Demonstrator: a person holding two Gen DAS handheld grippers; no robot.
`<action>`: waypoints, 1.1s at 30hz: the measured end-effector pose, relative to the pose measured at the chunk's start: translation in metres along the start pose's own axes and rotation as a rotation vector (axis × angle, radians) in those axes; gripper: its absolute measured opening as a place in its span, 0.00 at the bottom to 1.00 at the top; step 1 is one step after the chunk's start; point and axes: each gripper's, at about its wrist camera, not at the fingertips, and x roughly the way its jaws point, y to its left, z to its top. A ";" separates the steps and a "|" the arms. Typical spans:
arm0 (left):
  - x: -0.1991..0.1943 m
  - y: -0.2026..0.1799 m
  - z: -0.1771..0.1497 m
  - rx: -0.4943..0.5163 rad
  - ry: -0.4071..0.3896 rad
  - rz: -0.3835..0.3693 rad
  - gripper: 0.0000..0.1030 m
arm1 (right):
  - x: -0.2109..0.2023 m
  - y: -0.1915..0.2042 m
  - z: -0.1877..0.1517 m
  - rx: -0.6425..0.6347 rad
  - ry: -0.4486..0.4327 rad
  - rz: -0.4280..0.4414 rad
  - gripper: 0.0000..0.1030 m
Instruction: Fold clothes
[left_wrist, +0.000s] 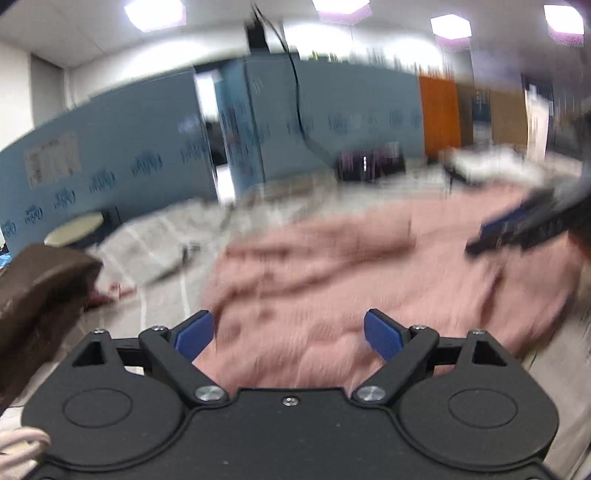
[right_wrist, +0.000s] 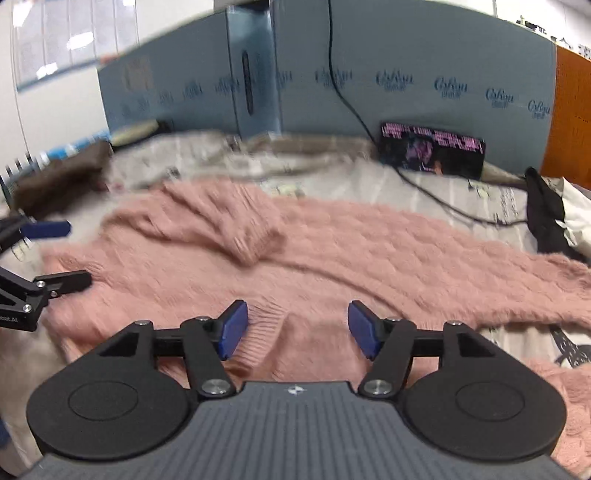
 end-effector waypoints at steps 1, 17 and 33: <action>0.003 -0.002 -0.004 0.020 0.026 0.006 0.87 | 0.002 0.000 -0.002 -0.005 0.000 -0.005 0.58; -0.061 -0.015 -0.015 0.251 -0.158 -0.327 1.00 | -0.099 -0.052 -0.051 -0.090 -0.246 -0.016 0.87; -0.023 -0.040 -0.011 0.485 -0.038 -0.206 1.00 | -0.115 -0.076 -0.089 -0.411 0.004 -0.189 0.87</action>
